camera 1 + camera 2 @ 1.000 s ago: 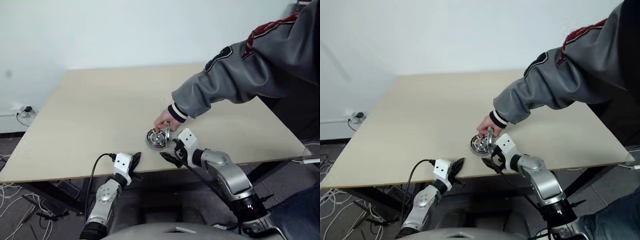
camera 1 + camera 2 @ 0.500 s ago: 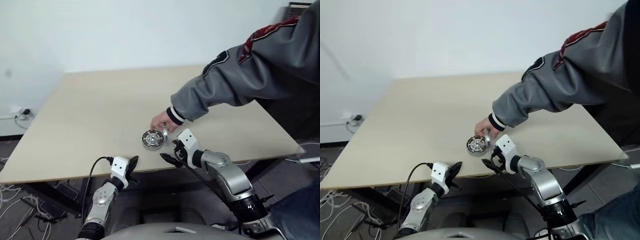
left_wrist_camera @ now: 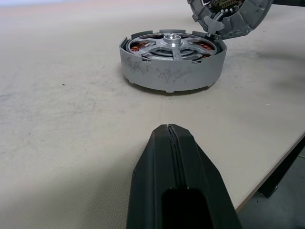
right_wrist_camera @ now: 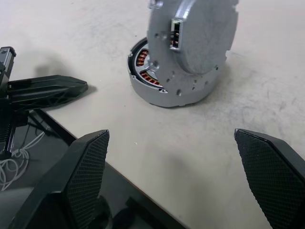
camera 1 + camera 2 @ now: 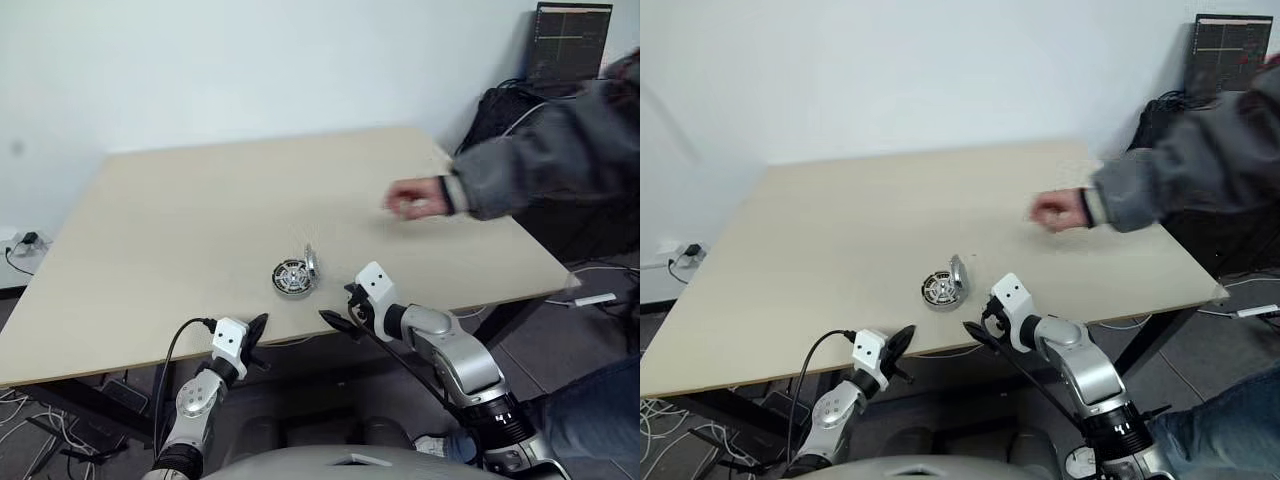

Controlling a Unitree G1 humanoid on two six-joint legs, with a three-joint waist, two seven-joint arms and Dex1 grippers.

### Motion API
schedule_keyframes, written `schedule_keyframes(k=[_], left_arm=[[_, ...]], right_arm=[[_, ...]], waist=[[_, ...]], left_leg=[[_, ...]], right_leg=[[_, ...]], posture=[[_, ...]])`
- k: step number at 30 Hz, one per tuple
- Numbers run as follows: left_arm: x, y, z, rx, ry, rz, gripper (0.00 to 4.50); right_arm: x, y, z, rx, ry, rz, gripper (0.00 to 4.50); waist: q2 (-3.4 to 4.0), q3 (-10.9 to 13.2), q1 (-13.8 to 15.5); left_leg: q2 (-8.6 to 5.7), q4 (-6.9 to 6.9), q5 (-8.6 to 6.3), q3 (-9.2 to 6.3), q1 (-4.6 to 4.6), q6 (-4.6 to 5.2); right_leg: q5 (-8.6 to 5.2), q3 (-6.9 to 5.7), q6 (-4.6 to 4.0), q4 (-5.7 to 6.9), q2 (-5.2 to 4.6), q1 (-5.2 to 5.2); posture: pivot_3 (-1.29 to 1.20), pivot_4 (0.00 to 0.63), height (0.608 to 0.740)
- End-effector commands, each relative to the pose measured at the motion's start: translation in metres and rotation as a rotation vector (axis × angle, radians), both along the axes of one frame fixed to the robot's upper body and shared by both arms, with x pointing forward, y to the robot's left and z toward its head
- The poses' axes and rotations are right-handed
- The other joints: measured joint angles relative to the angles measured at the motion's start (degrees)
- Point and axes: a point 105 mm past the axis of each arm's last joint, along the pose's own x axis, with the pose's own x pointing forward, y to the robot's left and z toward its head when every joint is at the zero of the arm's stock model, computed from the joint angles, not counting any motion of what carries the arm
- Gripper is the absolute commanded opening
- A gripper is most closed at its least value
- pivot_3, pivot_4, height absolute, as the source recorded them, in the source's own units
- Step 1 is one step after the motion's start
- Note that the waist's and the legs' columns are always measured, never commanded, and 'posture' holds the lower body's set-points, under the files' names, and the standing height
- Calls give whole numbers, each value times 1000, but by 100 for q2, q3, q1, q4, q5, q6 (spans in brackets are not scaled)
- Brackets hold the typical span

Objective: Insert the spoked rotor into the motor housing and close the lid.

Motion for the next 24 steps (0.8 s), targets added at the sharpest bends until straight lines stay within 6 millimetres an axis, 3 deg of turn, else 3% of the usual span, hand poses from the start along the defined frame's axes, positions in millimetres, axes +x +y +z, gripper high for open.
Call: schedule_keyframes(k=[1, 3, 4, 5, 7, 8, 9, 10, 12, 15, 18, 24], left_arm=[[-14, -1, -17, 21, 80, -6, 0], [-13, -6, -10, 14, 46, -3, 0], [-11, -10, -5, 8, 28, 1, 0], [-10, -14, 0, 3, 14, 2, 0], [-9, -22, 7, 1, 1, 1, 0], [-9, -25, 10, 1, -1, 0, 0], [-9, -26, 12, 1, 0, 0, 0], [-8, -29, 14, 4, -1, -3, 0], [-6, -31, 21, 5, -7, -4, 0], [-3, -32, 31, 7, -14, -2, 0], [-2, -31, 38, 11, -14, -1, 0], [-5, -29, 44, 13, 3, 4, 0]], right_arm=[[10, 2, 21, 38, -86, -17, 4480], [13, -1, 24, 41, -101, -42, 4480], [16, -3, 25, 41, -111, -63, 4480], [20, -7, 27, 37, -125, -100, 4480], [29, -19, 26, 11, -138, -195, 4480], [33, -23, 25, -4, -138, -233, 4480], [35, -26, 23, -12, -137, -256, 4480], [38, -28, 23, -20, -139, -272, 4304], [41, -29, 21, -38, -142, -289, 3875], [46, -28, 21, -44, -147, -307, 2920], [50, -26, 22, -46, -152, -313, 1969], [53, -16, 27, -22, -146, -276, 16]], waist=[[11, -1, -4], [38, -10, -23], [64, -26, -4], [-27, -2, 1], [-252, 49, 19], [-277, 53, 30], [-234, 64, 63], [-163, 67, 67], [-77, 73, 59], [-77, 100, 24], [-88, 115, -3], [-141, 146, 102]], left_leg=[[7, -3, 0, 2, -8, 0], [16, -2, 0, 3, -18, 0], [52, -8, 0, 3, -75, 0], [70, -14, 0, 8, -85, 1], [46, -4, 3, 182, -21, 0], [37, 5, 8, 295, 50, -12], [43, 24, 8, 324, 91, -30], [30, 26, -22, 326, 91, -89], [-14, 34, -56, 129, 21, -141], [-41, 57, -51, 14, 17, -134], [-41, 102, 89, 6, 20, -112], [-114, 105, 88, -2, 17, -57]], right_leg=[[1, -1, 1, -11, 3, -2], [7, 4, 5, -27, 16, -3], [69, 16, -9, -90, 59, 16], [95, 50, -33, -44, 64, 34], [55, 339, -86, 282, 30, -60], [30, 489, -128, 385, 56, -82], [18, 507, -156, 387, 92, -116], [10, 459, -170, 357, 77, -130], [11, 272, -169, 222, 76, -109], [18, 83, -157, 180, 26, -84], [53, 55, -103, 214, 5, -102], [81, 139, -128, 208, -20, -121]], posture=[[0, 0, 740], [0, 0, 740], [0, 0, 740], [0, 0, 740], [0, 0, 740], [0, 0, 740], [0, 0, 740], [0, 0, 740], [0, 0, 740], [0, 0, 740], [0, 0, 740], [0, 0, 740]])
